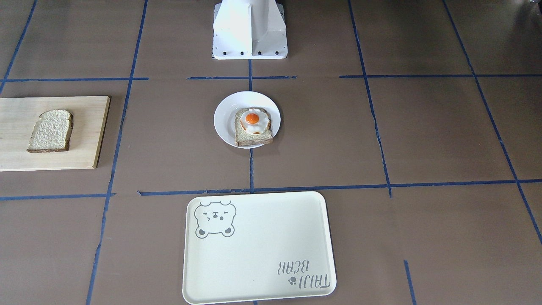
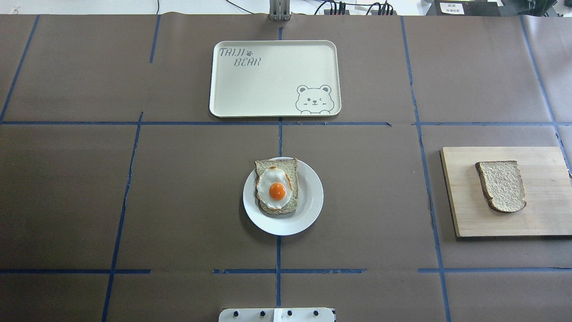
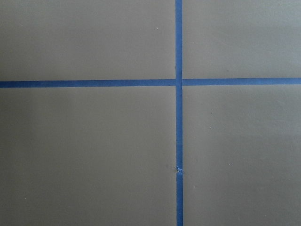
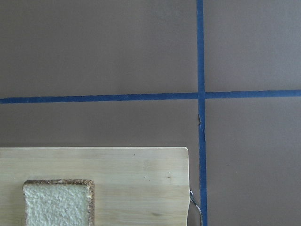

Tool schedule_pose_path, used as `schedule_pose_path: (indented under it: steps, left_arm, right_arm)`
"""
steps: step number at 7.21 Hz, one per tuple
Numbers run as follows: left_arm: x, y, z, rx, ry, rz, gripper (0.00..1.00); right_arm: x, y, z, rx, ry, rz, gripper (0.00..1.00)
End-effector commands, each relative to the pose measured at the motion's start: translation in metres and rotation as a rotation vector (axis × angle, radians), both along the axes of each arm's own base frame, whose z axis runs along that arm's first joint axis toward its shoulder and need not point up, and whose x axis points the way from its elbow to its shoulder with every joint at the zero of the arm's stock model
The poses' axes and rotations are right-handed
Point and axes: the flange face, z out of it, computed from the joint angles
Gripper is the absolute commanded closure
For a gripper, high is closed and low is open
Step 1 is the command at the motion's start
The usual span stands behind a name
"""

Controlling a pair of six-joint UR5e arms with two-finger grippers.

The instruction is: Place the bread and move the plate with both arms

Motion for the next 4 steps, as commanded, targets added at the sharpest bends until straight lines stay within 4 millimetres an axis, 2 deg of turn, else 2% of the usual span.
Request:
schedule_pose_path:
  steps: [1, 2, 4]
  left_arm:
    - [0.001, -0.001, -0.001, 0.002, 0.000, 0.001, 0.00]
    - [0.001, -0.001, -0.001, 0.002, 0.000, 0.003, 0.00]
    - [0.001, -0.001, 0.000, 0.002, 0.000, 0.003, 0.00]
  right_arm:
    - [-0.062, 0.036, 0.007, 0.009, -0.051, 0.045, 0.00]
    - [-0.092, 0.040, 0.002, -0.019, -0.062, 0.052, 0.00]
    - [-0.128, 0.047, 0.002, -0.047, -0.042, 0.030, 0.00]
